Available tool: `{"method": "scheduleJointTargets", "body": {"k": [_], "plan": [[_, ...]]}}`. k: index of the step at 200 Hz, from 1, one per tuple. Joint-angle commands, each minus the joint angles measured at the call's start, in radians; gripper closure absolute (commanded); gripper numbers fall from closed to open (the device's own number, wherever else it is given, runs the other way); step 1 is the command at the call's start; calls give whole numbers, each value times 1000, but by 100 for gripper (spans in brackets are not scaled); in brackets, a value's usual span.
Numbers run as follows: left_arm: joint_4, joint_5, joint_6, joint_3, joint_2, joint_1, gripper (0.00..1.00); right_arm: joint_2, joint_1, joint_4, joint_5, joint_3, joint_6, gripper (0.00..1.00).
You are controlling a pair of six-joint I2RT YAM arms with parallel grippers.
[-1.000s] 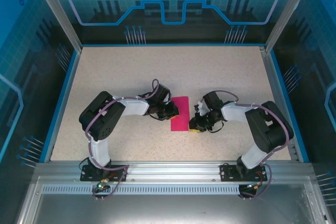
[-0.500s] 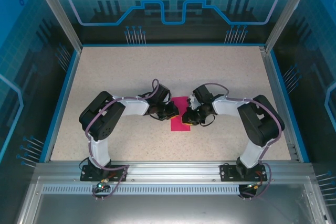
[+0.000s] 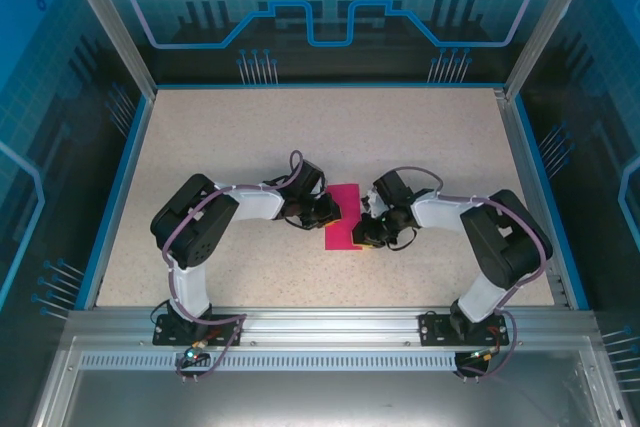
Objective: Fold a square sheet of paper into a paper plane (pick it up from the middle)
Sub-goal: Fold the triangle a second time at the center of the table.
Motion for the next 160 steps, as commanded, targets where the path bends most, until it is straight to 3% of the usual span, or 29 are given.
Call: {"method": "scheduleJointTargets", "body": {"k": [1, 93, 160], "plan": [[-90, -36, 18, -3, 38, -1, 86, -18, 10, -74, 15, -37, -17, 84], [-87, -31, 21, -5, 32, -1, 86, -105, -41, -113, 26, -72, -41, 83], [-86, 2, 30, 26, -14, -3, 84, -76, -88, -95, 69, 36, -19, 70]]}}
